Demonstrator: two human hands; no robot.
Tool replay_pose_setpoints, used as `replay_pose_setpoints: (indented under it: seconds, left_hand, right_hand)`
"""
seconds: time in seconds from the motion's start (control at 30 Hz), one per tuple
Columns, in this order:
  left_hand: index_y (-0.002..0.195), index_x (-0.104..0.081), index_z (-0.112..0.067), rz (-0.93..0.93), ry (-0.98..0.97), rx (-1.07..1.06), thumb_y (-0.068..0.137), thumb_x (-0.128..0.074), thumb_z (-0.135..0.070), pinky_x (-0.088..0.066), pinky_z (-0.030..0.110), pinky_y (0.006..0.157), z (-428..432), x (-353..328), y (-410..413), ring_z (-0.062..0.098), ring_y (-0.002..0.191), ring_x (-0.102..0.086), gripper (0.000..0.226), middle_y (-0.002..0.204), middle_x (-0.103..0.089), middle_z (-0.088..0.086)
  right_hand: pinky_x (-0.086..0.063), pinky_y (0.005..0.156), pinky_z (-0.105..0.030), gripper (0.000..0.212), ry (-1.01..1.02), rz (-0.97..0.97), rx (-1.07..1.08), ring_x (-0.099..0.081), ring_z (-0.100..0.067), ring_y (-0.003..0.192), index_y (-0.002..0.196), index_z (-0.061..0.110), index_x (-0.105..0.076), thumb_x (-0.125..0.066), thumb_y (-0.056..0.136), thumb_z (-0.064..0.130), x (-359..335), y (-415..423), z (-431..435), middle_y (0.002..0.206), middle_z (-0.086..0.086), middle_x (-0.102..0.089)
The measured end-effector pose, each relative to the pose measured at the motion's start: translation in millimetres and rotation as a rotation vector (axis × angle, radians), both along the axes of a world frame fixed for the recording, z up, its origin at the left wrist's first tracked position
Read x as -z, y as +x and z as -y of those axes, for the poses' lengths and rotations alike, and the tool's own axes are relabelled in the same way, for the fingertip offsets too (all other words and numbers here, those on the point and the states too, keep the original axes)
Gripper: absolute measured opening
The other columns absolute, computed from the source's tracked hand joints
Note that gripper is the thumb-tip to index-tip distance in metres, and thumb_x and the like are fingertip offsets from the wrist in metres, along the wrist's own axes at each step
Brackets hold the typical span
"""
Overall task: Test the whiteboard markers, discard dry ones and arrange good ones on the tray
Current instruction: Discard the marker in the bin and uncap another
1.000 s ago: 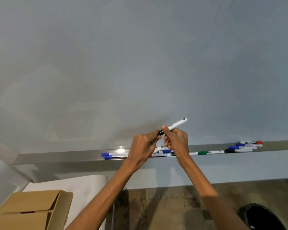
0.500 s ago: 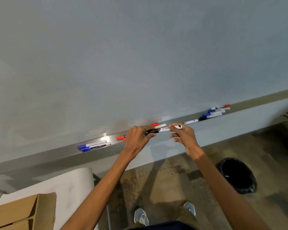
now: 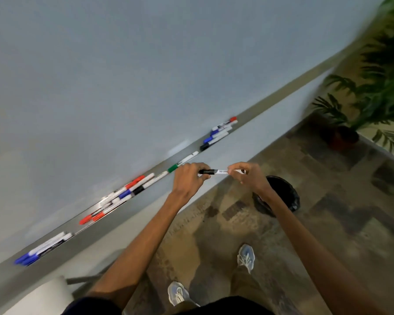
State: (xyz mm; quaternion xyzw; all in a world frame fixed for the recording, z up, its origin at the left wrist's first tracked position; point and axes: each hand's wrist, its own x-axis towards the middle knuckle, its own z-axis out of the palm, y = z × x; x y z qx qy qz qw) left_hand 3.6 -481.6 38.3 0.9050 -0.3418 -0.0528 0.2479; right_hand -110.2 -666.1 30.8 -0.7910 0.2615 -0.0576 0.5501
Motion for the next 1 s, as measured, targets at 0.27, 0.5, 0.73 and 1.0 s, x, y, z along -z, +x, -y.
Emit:
replay_pose_setpoints:
  seconds: [0.27,0.5,0.73,1.0]
  left_hand:
    - [0.102,-0.075,-0.027,-0.095,0.129,0.159,0.085,-0.073,-0.023,-0.043,0.028,0.069,166.4,42.0,-14.8,0.018,0.086,-0.063,0.018,0.092,-0.074,-0.004]
    - [0.116,-0.065,-0.034,0.031,0.178,0.304,0.092,-0.053,-0.021,-0.022,0.026,0.067,295.1,117.0,-47.1,0.024,0.087,-0.062,0.03,0.085,-0.063,-0.003]
    - [0.104,-0.068,-0.016,-0.038,0.307,0.387,0.091,-0.056,-0.007,-0.052,0.039,0.055,389.2,170.3,-61.8,0.028,0.065,-0.065,0.02,0.07,-0.067,0.009]
    - [0.11,-0.066,-0.013,-0.092,0.339,0.449,0.091,-0.058,-0.008,-0.055,0.042,0.061,435.6,228.8,-57.5,0.027,0.067,-0.066,0.021,0.076,-0.069,0.011]
  right_hand:
    - [-0.043,0.071,-0.014,0.02,-0.2,-0.173,0.015,-0.056,0.004,0.073,0.108,0.017,-0.075,-0.071,0.088,0.015,45.9,-45.7,137.8,0.09,0.012,-0.067]
    - [-0.036,0.078,-0.012,0.021,-0.289,-0.282,0.156,-0.064,-0.015,0.103,0.11,0.016,-0.074,-0.071,0.089,0.016,106.0,-83.3,248.7,0.11,0.001,-0.072]
    - [-0.05,0.089,-0.026,0.024,-0.253,-0.357,0.237,-0.066,-0.017,0.106,0.114,0.014,-0.072,-0.069,0.091,0.01,168.0,-89.2,322.5,0.114,-0.001,-0.072]
    - [-0.047,0.083,-0.023,0.027,-0.227,-0.425,0.26,-0.066,-0.019,0.103,0.116,0.015,-0.071,-0.07,0.089,0.011,229.1,-84.6,365.3,0.113,-0.001,-0.072]
